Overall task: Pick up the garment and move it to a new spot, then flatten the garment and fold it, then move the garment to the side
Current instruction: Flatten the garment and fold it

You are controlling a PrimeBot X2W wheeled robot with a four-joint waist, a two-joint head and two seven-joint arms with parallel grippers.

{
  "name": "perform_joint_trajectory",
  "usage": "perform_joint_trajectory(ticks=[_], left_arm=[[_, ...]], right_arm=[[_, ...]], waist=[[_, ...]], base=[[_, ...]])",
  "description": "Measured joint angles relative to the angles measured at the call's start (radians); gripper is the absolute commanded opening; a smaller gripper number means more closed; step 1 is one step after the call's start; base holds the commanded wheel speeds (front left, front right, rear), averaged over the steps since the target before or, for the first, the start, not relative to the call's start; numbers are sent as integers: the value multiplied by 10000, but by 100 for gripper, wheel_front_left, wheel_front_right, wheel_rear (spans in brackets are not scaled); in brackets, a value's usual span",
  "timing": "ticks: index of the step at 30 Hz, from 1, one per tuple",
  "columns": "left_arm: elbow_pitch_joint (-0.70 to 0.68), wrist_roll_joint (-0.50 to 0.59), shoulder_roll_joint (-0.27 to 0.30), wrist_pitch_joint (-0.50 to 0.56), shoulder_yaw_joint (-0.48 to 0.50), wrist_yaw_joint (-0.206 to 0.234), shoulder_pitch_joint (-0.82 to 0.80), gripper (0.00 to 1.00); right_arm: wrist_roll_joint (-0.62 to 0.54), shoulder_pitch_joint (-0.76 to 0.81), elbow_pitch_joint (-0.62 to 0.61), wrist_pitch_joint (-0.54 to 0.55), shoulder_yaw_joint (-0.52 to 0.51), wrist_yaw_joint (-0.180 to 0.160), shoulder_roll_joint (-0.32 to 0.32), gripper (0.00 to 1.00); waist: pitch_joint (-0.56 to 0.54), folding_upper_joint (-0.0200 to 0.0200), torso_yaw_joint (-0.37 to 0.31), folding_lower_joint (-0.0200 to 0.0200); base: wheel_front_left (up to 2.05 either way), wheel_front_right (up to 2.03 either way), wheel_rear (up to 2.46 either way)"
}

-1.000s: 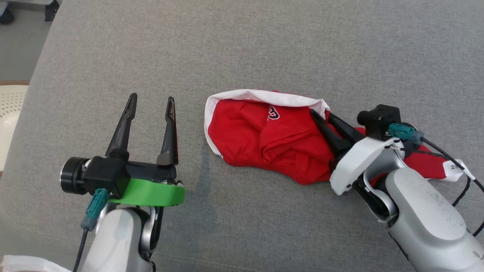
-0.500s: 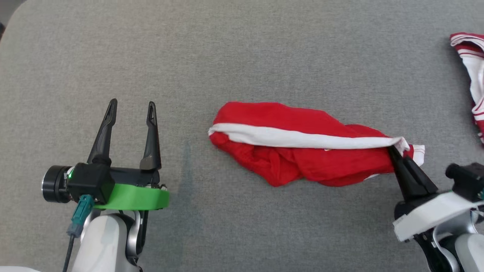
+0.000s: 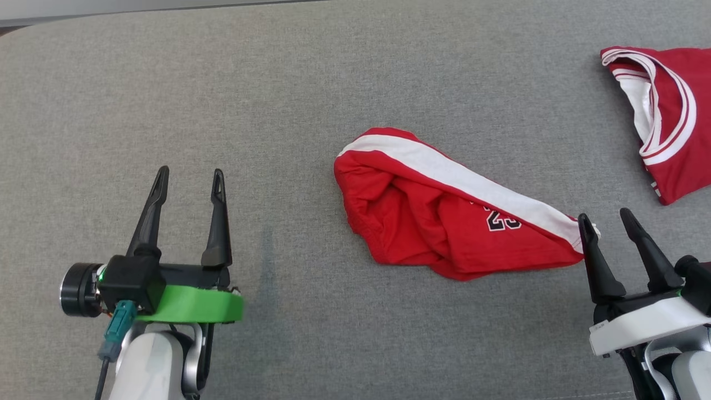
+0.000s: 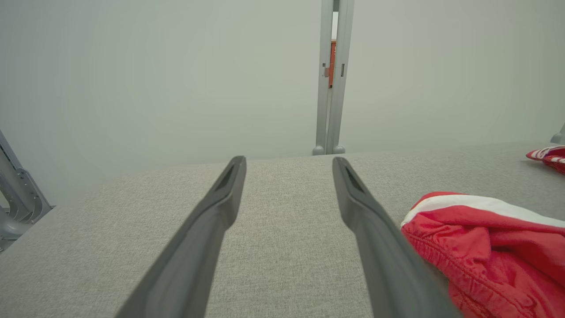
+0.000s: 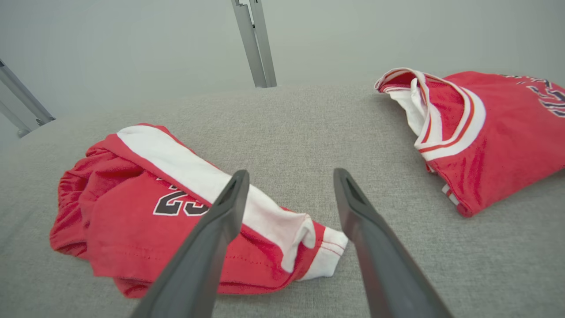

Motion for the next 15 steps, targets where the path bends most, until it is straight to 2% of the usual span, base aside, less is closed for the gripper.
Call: perform_joint_trajectory(ticks=[5,15], left_arm=[[10,42,12,0,173,138,405,100],[86,75,67,0,192,209,932,100]], right_arm=[[-972,41,-970,-259,-221,0,182,100],[-1254,511,-1904,209,-445,0,506,100]], waist=[[-286,0,-141,0],[-807,0,-261,0]], base=[[0,0,0],[0,0,0]])
